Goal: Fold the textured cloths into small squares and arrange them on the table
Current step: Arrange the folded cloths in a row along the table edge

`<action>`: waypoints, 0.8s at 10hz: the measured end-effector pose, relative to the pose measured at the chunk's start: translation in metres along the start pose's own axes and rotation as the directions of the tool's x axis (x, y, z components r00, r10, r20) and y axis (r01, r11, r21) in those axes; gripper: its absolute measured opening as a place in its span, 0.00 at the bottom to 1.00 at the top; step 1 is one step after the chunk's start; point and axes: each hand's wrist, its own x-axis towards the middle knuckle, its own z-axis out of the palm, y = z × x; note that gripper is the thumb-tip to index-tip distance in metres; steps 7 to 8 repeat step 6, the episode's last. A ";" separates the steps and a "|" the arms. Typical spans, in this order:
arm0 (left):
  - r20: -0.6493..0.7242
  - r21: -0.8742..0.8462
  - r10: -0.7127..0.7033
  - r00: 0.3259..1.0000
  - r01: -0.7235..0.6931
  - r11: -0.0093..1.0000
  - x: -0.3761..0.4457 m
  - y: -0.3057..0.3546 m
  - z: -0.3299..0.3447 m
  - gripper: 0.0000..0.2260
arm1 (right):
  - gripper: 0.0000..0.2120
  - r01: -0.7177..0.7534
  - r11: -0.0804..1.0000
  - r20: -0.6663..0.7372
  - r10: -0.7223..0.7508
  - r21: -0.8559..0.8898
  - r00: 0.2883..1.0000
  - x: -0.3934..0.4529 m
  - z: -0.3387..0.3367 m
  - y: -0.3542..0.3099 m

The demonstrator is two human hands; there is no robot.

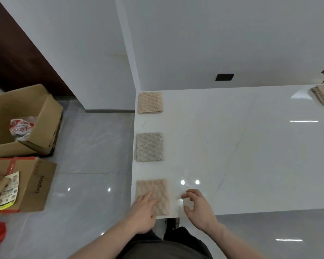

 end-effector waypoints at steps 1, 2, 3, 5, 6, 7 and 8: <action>0.108 0.054 -0.048 0.993 0.042 0.998 -0.003 0.002 0.011 0.37 | 0.15 -0.026 0.999 -0.055 0.028 0.046 0.998 -0.015 -0.006 0.011; 0.142 0.112 -0.058 0.988 0.043 0.993 -0.004 -0.002 0.015 0.40 | 0.15 -0.048 0.996 -0.089 0.055 0.078 0.995 -0.030 -0.007 0.017; 0.146 0.117 -0.071 0.987 0.054 0.992 -0.005 0.001 0.012 0.40 | 0.15 -0.086 0.989 -0.119 0.100 0.121 0.988 -0.046 -0.007 0.018; 0.059 0.097 -0.043 0.997 0.037 0.995 -0.007 0.020 0.016 0.35 | 0.16 -0.121 0.967 -0.165 0.159 0.222 0.973 -0.080 -0.016 0.022; 0.100 0.074 -0.070 0.993 0.063 0.995 -0.010 0.024 0.014 0.35 | 0.16 -0.099 0.967 -0.206 0.150 0.234 0.967 -0.096 -0.023 0.027; 0.100 0.074 -0.070 0.993 0.063 0.995 -0.010 0.024 0.014 0.35 | 0.16 -0.099 0.967 -0.206 0.150 0.234 0.967 -0.096 -0.023 0.027; 0.100 0.074 -0.070 0.993 0.063 0.995 -0.010 0.024 0.014 0.35 | 0.16 -0.099 0.967 -0.206 0.150 0.234 0.967 -0.096 -0.023 0.027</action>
